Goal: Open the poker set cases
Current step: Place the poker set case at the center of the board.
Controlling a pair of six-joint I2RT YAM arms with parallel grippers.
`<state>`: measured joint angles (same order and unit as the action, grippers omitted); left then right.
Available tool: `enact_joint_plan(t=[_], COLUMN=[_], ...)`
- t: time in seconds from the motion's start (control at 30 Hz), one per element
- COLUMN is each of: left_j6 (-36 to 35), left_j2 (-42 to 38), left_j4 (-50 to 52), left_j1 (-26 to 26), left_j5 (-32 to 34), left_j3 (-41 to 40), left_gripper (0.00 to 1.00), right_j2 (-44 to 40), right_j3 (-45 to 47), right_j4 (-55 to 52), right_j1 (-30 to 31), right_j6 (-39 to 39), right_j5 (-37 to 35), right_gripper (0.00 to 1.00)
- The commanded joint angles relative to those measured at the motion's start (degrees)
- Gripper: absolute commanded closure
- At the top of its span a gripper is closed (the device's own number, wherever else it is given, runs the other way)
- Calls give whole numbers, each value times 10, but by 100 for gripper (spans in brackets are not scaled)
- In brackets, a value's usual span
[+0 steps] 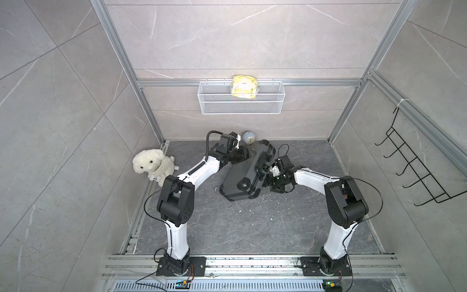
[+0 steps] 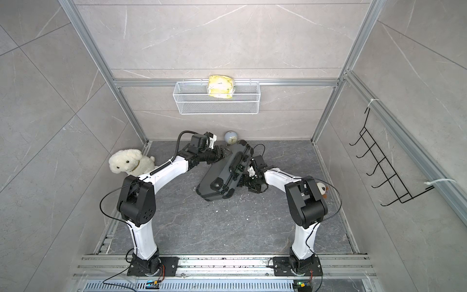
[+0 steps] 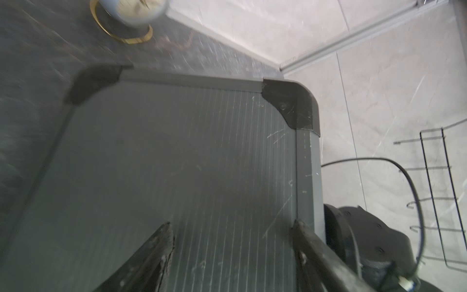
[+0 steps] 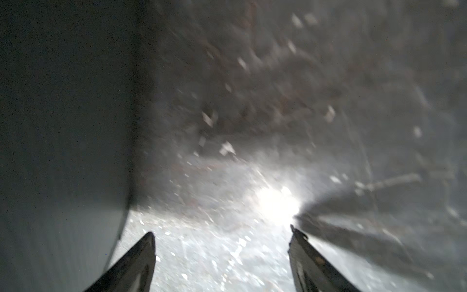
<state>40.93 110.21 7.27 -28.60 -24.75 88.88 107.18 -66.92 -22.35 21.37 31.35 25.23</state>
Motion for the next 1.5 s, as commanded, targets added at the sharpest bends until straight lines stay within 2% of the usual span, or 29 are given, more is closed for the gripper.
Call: enact_joint_plan(t=[0.0,0.17,0.4,0.53,0.63,0.7,1.03,1.27,1.37,1.47], left_j6=[0,10,32,37,35,26,1,-6,-5,-9], left_j2=[3,-17,-62,-61,-52,-50,-46,-39,-32,-33], left_j4=[-25,-62,-117,-130,-123,-112,-80,-74,-77,-76], left_j1=[-7,-14,-13,-12,-11,-10,5,13,13,14], left_j5=[-34,-36,-24,-25,-31,-29,-23,-34,-41,-38], left_j3=[-9,-79,-186,-203,-197,-190,-181,-178,-175,-178], left_gripper=[25,26,26,26,26,26,26,25,25,25], right_j2=[-40,-61,-99,-137,-157,-159,-163,-148,-177,-206], right_j3=[4,68,153,220,294,305,319,333,338,344], right_j4=[86,130,210,331,496,521,519,568,503,460], right_j1=[7,24,37,39,40,40,7,-10,-22,-42], right_j6=[6,37,145,173,164,138,119,124,106,97], right_j5=[63,41,0,-25,-29,-33,-50,3,-6,15], right_gripper=[16,15,11,12,9,7,3,0,0,0])
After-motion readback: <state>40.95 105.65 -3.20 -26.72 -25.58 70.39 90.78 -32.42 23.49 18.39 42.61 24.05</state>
